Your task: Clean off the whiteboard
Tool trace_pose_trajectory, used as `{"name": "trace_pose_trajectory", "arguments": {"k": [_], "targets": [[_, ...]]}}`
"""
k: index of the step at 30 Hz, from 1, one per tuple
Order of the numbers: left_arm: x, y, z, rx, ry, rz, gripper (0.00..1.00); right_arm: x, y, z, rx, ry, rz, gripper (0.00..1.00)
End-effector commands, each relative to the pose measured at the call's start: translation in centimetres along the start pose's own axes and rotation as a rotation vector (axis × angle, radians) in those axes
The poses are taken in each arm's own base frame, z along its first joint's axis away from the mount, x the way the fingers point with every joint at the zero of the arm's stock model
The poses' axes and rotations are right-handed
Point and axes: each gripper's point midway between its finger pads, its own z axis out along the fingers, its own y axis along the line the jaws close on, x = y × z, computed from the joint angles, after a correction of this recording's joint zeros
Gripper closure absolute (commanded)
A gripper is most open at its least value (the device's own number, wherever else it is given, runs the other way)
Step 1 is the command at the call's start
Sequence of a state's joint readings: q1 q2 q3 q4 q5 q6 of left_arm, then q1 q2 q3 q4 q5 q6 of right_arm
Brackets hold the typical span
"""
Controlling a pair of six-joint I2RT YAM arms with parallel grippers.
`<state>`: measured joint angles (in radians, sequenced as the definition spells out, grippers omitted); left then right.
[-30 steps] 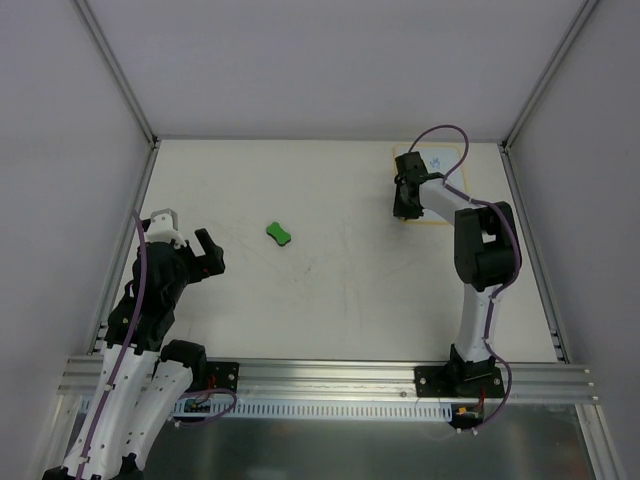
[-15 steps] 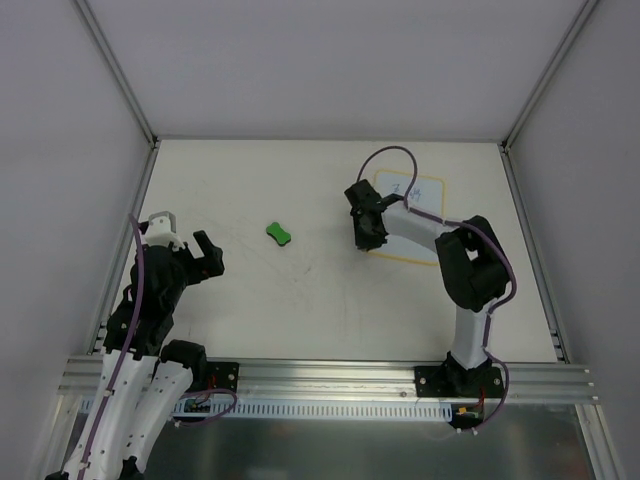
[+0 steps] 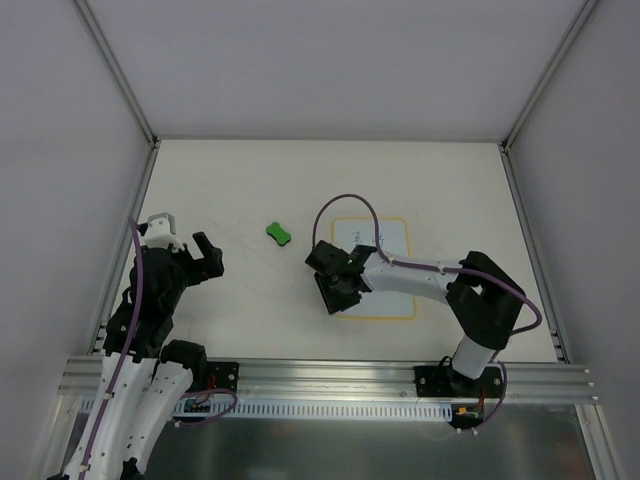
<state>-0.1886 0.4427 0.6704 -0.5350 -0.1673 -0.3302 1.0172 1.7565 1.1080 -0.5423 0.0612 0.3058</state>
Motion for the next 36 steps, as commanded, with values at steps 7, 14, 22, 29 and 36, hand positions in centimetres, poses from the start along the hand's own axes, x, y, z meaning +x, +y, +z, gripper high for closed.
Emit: {"name": "trace_pose_trajectory", "arguments": {"k": [7,14,22,29,36], "targets": [[-0.3,-0.3,0.3,0.018,-0.016,0.003,0.01,-6.1,-12.0,-8.4,0.19,-0.303,0.253,0.56],[-0.3,-0.4,0.3,0.023,-0.017,0.001,0.01,-5.2,-22.4,-7.5,0.27,-0.248,0.496,0.56],[-0.2,-0.5,0.3,0.031,-0.013,0.005,0.01,-5.0,-25.4,-4.3,0.206,-0.167,0.604,0.59],[-0.1,-0.6,0.3,0.034,-0.007,0.006,0.01,-4.8,-23.7,-1.5,0.1,-0.103,0.616,0.59],[0.0,-0.7,0.4,0.04,-0.001,0.0,0.01,-4.1,-22.0,-0.3,0.072,-0.069,0.565,0.62]]}}
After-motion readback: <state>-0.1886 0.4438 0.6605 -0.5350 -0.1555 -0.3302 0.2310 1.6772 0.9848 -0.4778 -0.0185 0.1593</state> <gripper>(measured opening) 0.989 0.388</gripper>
